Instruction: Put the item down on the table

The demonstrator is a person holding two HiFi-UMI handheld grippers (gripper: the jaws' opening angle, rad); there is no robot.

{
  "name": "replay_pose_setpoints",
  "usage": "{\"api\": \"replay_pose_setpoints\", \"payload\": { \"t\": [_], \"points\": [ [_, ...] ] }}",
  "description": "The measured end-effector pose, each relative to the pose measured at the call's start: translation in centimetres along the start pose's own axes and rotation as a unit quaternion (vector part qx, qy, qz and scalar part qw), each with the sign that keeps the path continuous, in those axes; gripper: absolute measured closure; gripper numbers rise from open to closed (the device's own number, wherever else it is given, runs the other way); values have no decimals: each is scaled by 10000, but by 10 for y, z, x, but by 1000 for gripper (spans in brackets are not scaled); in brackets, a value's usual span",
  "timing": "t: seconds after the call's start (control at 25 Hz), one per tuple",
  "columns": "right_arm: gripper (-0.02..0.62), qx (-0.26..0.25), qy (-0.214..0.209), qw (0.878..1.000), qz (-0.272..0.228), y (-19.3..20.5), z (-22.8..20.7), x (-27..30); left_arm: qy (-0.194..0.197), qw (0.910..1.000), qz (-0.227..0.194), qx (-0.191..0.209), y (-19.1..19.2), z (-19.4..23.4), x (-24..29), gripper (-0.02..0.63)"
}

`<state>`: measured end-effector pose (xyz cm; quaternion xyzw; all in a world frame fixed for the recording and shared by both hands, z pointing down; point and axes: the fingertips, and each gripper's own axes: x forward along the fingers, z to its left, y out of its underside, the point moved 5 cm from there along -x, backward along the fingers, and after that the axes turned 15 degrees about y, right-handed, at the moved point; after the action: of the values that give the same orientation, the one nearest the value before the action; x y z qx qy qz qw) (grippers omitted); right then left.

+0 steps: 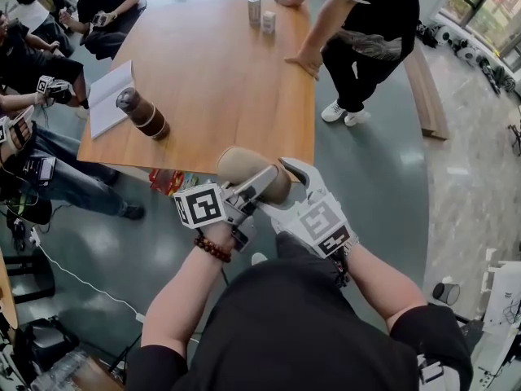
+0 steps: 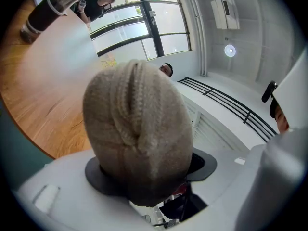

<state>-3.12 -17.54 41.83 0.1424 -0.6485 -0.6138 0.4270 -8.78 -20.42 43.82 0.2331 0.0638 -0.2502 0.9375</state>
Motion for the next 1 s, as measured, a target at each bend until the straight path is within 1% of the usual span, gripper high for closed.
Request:
{"api": "replay_pose_setpoints", "payload": {
  "t": [0.12, 0.2, 0.24, 0.4, 0.48, 0.6, 0.72, 0.92, 1.0],
  "points": [
    [215, 28, -8, 10000, 49, 2, -12, 7, 48, 10000, -23, -81, -5, 7, 9, 278],
    [233, 42, -52, 9999, 109, 6, -18, 11, 36, 9999, -27, -157, -6, 13, 13, 276],
    [247, 51, -76, 9999, 133, 7, -21, 13, 26, 9998, -25, -185, -7, 16, 16, 276],
    [255, 87, -152, 9997, 165, 11, -32, 21, -124, 9991, -81, -386, -12, 29, 22, 273],
    [258, 137, -207, 9996, 161, 14, -38, 25, -126, 9989, -120, -442, -14, 34, 26, 268],
    [262, 257, -294, 9991, 149, 17, -47, 30, -192, 9990, -99, -390, -17, 42, 32, 266],
    [265, 389, -331, 9986, 108, 18, -57, 35, -332, 9991, -54, -245, -22, 50, 36, 242],
    [270, 466, -286, 9985, 76, 18, -78, 44, -489, 9985, -142, -214, -30, 61, 40, 204],
    [270, 500, -254, 9984, 86, 21, -87, 47, -590, 9979, -187, -215, -32, 65, 38, 204]
  ]
}}
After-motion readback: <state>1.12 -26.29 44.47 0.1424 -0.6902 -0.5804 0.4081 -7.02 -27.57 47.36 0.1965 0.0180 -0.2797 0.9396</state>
